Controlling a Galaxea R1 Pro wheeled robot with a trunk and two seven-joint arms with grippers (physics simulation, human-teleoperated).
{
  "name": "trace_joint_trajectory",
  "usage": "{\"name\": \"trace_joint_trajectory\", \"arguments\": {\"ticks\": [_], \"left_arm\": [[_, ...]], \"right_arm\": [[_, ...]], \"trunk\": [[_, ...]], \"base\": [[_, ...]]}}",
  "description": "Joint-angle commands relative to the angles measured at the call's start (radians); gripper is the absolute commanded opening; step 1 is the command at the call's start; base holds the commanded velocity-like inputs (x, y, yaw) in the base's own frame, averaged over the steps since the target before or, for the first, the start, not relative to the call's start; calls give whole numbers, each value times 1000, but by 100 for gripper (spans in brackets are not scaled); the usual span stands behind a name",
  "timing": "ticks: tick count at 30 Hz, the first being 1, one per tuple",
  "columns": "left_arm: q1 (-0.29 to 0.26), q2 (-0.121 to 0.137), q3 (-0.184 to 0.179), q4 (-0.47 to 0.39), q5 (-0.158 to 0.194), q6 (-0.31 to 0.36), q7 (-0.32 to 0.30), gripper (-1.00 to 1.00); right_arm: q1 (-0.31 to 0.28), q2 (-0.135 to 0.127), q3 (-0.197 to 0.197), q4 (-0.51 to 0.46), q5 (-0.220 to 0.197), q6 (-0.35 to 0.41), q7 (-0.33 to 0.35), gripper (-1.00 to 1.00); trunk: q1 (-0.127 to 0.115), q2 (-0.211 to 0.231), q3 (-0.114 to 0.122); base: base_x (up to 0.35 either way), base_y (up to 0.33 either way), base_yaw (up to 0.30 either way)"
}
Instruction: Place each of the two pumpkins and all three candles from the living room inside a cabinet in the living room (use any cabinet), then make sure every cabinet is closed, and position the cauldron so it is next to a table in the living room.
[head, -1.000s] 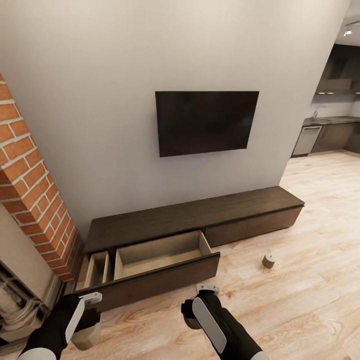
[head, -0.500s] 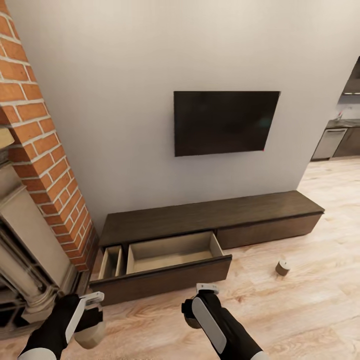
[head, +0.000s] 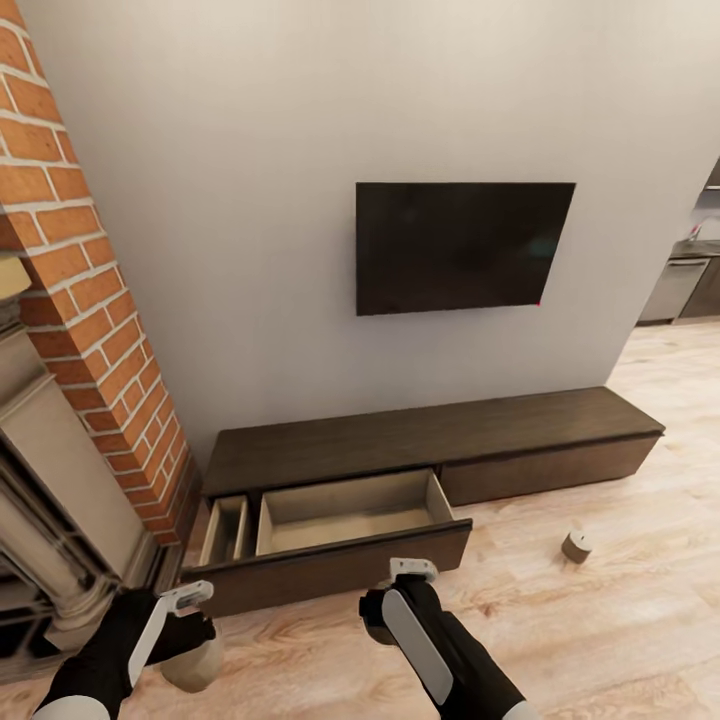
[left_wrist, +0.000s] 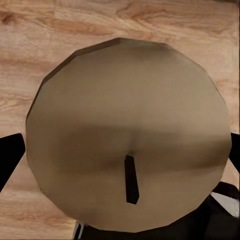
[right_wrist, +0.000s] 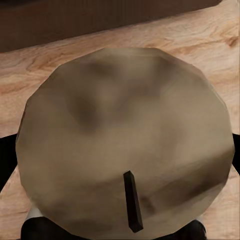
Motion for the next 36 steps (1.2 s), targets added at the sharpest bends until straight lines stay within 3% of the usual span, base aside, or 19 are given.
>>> {"name": "trace_joint_trajectory", "arguments": {"ticks": [1,6,9,12,15,18,22,26,30,36], "left_arm": [[0,1,0,0,-5,2,-26,-100],[0,8,18,-2,-6,59,-153,-100],[0,18,61,-8,-7,97,-216,-100],[0,34,76,-20,-7,120,-253,-100],[-1,64,80,-62,-7,163,-319,-100],[-1,90,77,-87,-16,177,-459,-100],[-2,141,81,-94,-10,180,-528,-100],[-2,159,84,-96,-8,180,-650,-100],[-2,161,84,-97,-10,180,-704,-100],[-2,171,85,-97,-7,179,-727,-100]], "right_arm": [[0,0,1,-19,1,5,-1,-100],[0,0,10,-71,-2,31,-3,-100],[-13,0,12,-124,-5,113,-10,-100],[-49,0,8,-178,-10,199,-36,-100],[-67,0,-7,-210,-27,245,-50,-100],[-71,0,-15,-227,-63,254,-54,-100],[-70,0,-14,-250,-78,256,-57,-100],[-65,0,-13,-279,-79,257,-59,-100],[-64,0,-13,-281,-81,257,-59,-100],[-64,0,-11,-279,-82,257,-59,-100]], "trunk": [[0,0,0],[0,0,0],[0,0,0],[0,0,0],[0,0,0],[0,0,0],[0,0,0],[0,0,0],[0,0,0],[0,0,0]], "base": [[210,0,0],[68,0,0],[12,0,0],[3,0,0],[1,0,0],[0,0,0],[0,0,0],[0,0,108],[0,0,244],[0,0,268]]}}
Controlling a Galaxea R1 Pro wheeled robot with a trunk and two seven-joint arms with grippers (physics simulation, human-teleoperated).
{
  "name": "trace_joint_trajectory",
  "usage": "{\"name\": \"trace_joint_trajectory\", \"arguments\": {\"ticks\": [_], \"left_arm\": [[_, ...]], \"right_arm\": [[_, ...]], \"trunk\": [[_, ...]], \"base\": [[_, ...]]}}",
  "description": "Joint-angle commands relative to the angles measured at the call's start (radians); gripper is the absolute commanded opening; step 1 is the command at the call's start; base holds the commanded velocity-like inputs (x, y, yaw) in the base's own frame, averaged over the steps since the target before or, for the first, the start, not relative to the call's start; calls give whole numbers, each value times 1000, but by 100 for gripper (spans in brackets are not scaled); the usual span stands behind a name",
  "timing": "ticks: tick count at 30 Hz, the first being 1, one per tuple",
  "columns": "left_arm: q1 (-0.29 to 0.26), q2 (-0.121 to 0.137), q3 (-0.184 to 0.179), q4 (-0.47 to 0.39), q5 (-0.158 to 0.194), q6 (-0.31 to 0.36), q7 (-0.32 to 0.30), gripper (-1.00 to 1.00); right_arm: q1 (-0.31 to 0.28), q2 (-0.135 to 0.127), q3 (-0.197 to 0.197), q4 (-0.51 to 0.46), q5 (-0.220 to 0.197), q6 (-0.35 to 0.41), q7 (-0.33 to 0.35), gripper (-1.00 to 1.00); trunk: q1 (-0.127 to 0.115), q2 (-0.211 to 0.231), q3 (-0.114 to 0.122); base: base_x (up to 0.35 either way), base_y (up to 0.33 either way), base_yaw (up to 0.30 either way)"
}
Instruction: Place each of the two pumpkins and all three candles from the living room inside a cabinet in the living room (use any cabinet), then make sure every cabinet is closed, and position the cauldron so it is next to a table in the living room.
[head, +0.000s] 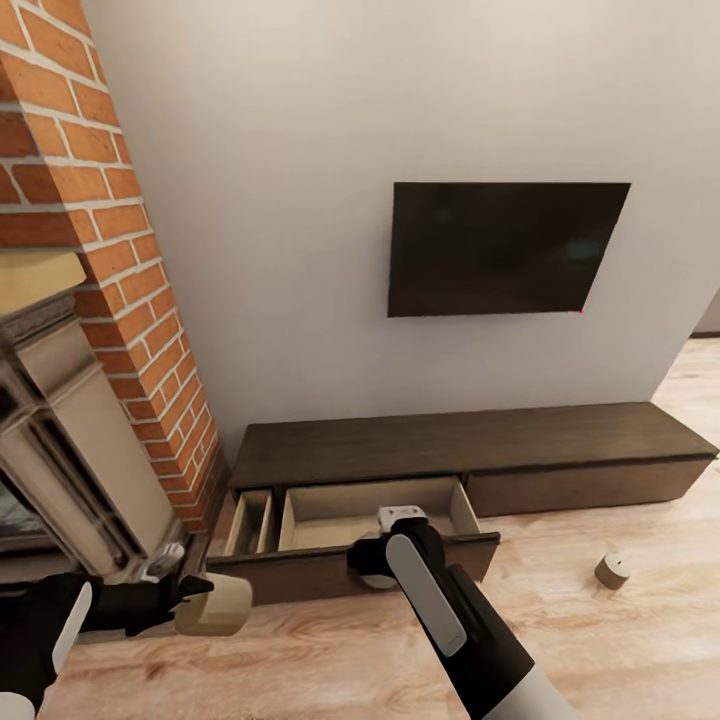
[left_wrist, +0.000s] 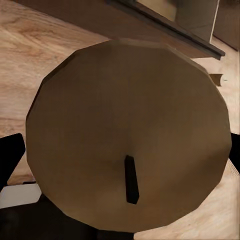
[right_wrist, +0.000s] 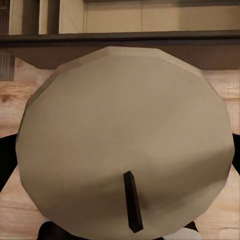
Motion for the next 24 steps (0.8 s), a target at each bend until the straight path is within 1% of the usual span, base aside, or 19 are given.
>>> {"name": "trace_joint_trajectory", "arguments": {"ticks": [1,3,4,8,12,15,18,19,24], "left_arm": [[0,1,0,0,3,1,-8,-100],[0,1,0,0,3,0,-27,-100],[0,4,0,0,2,0,-50,-100],[0,4,1,0,2,-1,-57,-100],[0,4,1,0,2,-1,-58,-100],[0,5,2,0,2,-1,-58,-100],[0,7,22,0,2,-1,-58,-100],[0,7,36,0,1,-1,-58,-100],[0,7,41,0,1,-1,-58,-100]], "right_arm": [[0,0,-1,-2,2,0,1,-100],[0,0,-3,-5,2,-1,5,-100],[0,0,-5,1,2,-24,8,-100],[0,0,2,2,1,-40,8,-100],[1,0,4,-4,1,-42,9,-100],[0,0,4,-7,1,-42,10,-100],[1,0,4,-6,1,-42,10,-100],[0,0,4,-1,0,-42,9,-100],[0,0,5,-1,1,-42,10,-100]], "trunk": [[0,0,0],[0,0,0],[0,0,0],[0,0,0],[0,0,0],[0,0,0],[0,0,0],[0,0,0],[0,0,0]], "base": [[0,0,145],[3,0,76],[156,-64,16],[134,-52,6],[36,-10,1],[158,-2,-2],[223,-1,-36],[46,0,-7],[30,-15,-2]]}}
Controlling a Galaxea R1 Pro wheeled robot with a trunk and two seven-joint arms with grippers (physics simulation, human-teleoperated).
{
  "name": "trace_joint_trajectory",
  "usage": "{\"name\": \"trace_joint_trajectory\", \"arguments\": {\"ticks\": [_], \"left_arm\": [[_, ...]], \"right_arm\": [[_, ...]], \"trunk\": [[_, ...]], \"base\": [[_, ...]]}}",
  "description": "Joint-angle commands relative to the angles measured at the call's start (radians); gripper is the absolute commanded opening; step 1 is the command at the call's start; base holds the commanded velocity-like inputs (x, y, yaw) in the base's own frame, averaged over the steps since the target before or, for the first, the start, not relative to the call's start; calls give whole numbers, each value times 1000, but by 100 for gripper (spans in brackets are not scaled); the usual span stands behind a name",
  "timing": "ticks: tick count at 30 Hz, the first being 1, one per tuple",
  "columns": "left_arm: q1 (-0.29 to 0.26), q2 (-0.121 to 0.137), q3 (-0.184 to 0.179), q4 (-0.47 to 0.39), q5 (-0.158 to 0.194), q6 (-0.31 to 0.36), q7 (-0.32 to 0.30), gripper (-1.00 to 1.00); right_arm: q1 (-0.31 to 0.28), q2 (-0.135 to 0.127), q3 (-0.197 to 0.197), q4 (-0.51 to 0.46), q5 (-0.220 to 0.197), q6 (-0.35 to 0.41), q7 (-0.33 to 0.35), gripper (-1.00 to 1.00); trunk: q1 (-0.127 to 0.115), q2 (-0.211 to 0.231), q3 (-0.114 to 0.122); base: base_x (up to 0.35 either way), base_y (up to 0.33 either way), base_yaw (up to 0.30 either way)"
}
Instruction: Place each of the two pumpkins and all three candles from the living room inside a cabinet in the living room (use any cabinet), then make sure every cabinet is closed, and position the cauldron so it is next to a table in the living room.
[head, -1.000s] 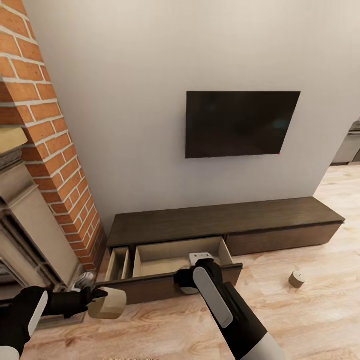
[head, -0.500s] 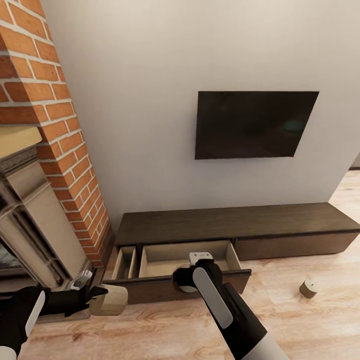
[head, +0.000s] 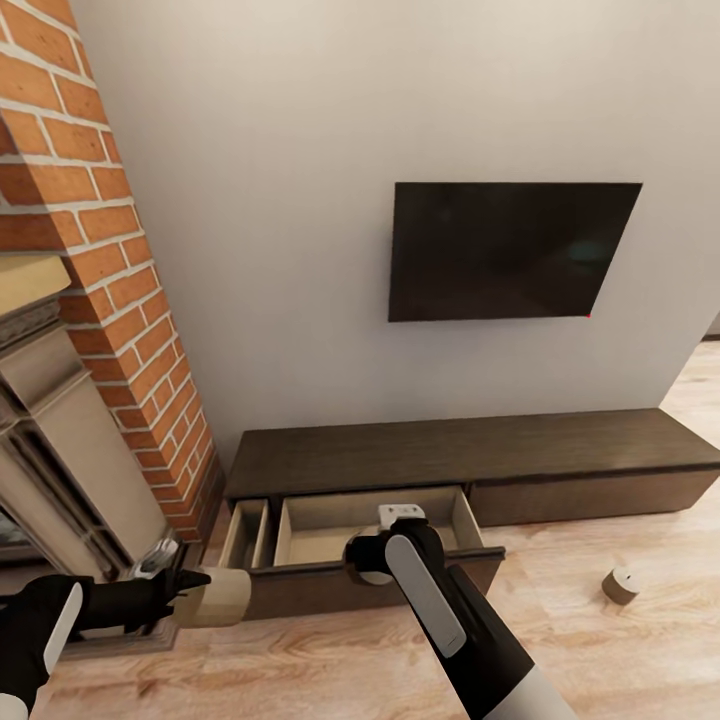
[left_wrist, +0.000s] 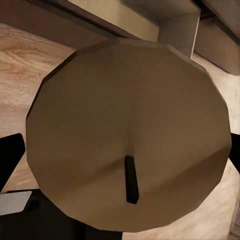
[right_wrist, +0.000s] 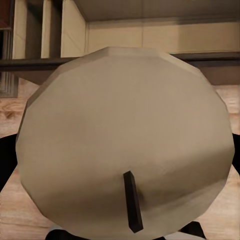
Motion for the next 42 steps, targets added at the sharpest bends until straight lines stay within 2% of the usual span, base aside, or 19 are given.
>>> {"name": "trace_joint_trajectory", "arguments": {"ticks": [1,15,35,42], "left_arm": [[0,0,1,0,2,1,0,-100],[0,0,1,0,3,1,0,-100],[0,-1,1,0,4,1,0,-100],[0,-2,0,0,4,0,1,-100]], "right_arm": [[0,0,0,0,2,1,0,-100],[0,0,0,2,1,1,2,-100],[1,0,-1,7,0,0,4,-100],[1,0,-3,21,0,-64,9,-100]], "trunk": [[0,0,0],[0,0,0],[0,0,0],[0,0,0]], "base": [[86,-80,-1],[132,-99,0],[248,-15,0],[201,0,0]]}}
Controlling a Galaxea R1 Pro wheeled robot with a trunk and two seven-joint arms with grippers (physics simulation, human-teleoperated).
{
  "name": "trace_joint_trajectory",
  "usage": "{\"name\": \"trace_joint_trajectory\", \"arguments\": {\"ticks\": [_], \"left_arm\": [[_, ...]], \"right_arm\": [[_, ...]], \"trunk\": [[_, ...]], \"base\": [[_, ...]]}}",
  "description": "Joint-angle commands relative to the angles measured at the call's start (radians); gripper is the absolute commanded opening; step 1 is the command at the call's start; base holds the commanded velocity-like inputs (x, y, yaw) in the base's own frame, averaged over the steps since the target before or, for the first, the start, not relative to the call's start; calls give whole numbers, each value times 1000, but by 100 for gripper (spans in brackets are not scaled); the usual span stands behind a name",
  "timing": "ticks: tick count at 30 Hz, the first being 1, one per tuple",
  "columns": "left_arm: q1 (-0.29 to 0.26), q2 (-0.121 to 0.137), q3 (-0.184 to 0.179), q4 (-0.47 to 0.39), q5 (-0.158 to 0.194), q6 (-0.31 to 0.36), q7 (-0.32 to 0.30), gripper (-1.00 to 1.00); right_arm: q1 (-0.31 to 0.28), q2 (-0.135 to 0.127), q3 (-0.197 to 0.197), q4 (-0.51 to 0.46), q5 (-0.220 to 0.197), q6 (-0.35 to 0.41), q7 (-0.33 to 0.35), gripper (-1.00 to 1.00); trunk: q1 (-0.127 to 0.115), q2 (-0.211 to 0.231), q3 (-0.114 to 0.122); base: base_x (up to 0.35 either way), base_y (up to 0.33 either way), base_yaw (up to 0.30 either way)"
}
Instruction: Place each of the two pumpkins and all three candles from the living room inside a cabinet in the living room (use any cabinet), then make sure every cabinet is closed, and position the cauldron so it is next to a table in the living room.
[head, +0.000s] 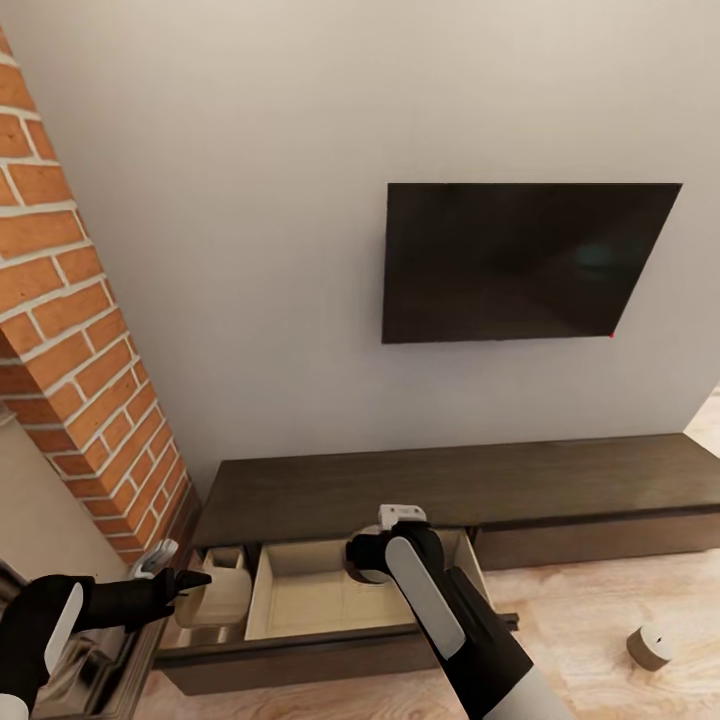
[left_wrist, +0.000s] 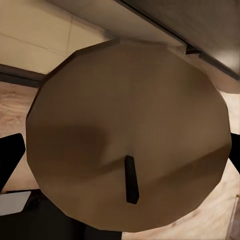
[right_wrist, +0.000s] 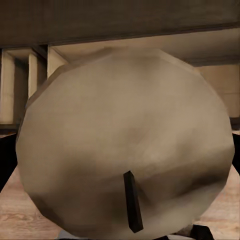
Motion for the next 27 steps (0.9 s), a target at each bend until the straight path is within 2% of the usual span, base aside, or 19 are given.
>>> {"name": "trace_joint_trajectory", "arguments": {"ticks": [1,6,10,27], "left_arm": [[0,0,0,0,2,0,0,-100],[0,-1,0,0,2,0,0,-100],[0,-2,0,0,1,0,0,-100],[0,-7,-7,0,-2,0,11,-100]], "right_arm": [[0,0,0,15,1,-10,5,-100],[-1,0,3,109,10,-53,55,-100],[-2,0,4,119,12,-58,60,-100],[-3,0,-5,123,1,-50,66,-100]], "trunk": [[0,0,0],[0,0,0],[0,0,0],[0,0,0]], "base": [[262,0,0],[83,0,0],[44,0,0],[180,-72,0]]}}
